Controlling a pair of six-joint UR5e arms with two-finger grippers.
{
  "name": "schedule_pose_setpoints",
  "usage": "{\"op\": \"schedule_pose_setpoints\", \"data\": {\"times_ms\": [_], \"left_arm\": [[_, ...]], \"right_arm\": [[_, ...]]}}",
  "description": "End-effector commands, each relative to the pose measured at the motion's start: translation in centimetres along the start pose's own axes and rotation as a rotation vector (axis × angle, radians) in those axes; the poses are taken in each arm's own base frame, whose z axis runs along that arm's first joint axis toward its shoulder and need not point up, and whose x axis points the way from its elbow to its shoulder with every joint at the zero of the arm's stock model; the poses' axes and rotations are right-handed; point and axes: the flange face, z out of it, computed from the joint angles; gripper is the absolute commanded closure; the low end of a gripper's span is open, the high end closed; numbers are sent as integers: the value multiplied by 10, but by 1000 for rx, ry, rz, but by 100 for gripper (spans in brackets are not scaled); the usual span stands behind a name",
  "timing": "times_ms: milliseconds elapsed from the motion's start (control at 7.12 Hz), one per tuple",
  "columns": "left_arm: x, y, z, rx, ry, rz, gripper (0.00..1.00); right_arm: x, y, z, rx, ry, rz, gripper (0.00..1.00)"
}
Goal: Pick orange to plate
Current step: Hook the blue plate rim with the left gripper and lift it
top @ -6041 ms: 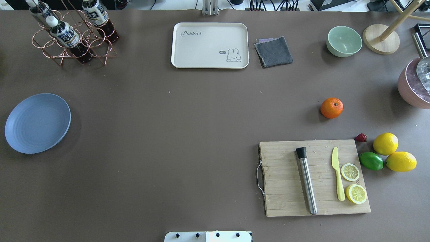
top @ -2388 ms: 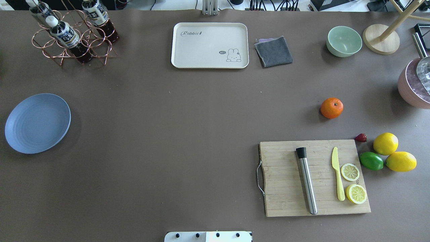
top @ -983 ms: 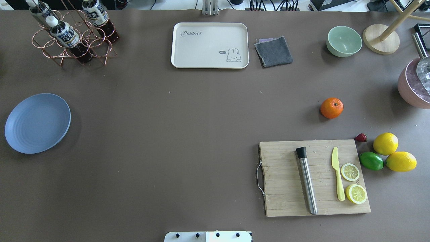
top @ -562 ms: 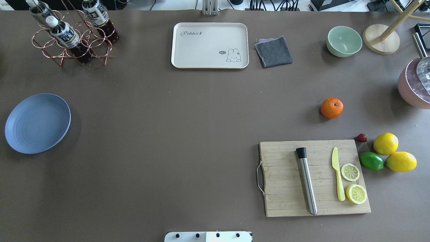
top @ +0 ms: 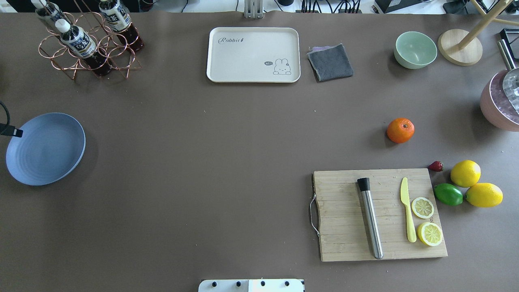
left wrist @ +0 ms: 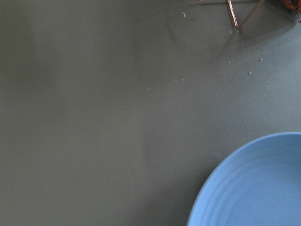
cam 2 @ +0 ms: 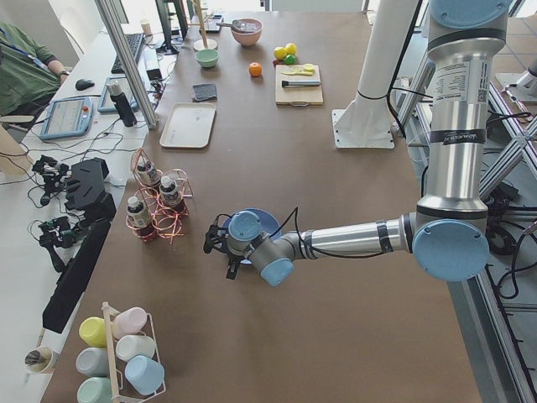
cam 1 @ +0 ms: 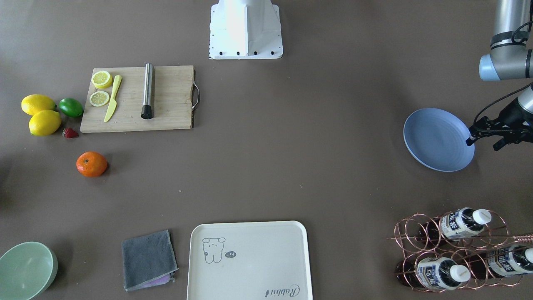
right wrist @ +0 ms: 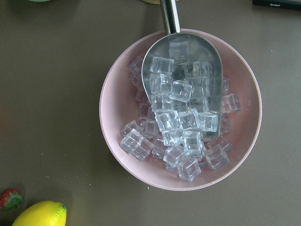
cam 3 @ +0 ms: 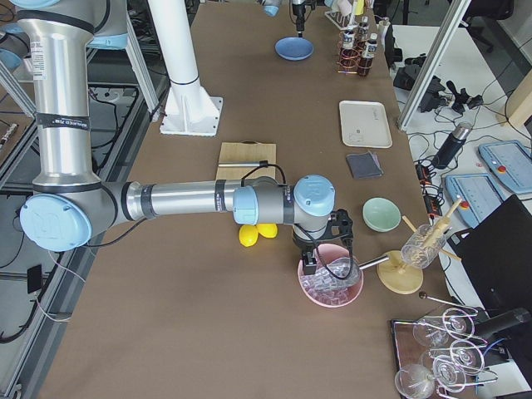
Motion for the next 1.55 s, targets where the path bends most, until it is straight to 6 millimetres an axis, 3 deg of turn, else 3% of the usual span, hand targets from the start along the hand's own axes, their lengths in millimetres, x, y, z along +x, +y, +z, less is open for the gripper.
{"op": "schedule_pose_setpoints", "data": {"times_ms": [0, 140, 281, 421, 562, 702, 843, 1124, 1405], "left_arm": [[6, 8, 13, -27, 4, 12, 3], [8, 10, 15, -36, 9, 9, 39], [11, 11, 19, -41, 8, 15, 47], [11, 14, 21, -48, 9, 16, 47], [12, 15, 19, -48, 12, 15, 59], [10, 17, 20, -52, 13, 13, 95], [15, 17, 17, -65, 38, 16, 100], [15, 3, 2, -74, 91, -36, 100], [42, -38, -30, -81, 209, -122, 100]], "right_arm": [[2, -1, 2, 7, -1, -6, 0], [2, -1, 2, 6, -1, -5, 0], [2, -1, 2, 7, -1, -6, 0], [2, -2, 2, 7, -1, -6, 0], [0, -4, 1, 10, -1, -12, 0], [-1, -6, -1, 15, 0, -14, 0], [-2, -6, -2, 17, -2, -18, 0], [-3, -6, -2, 18, -11, -17, 0], [-28, -41, -20, 56, -14, -13, 0]]}}
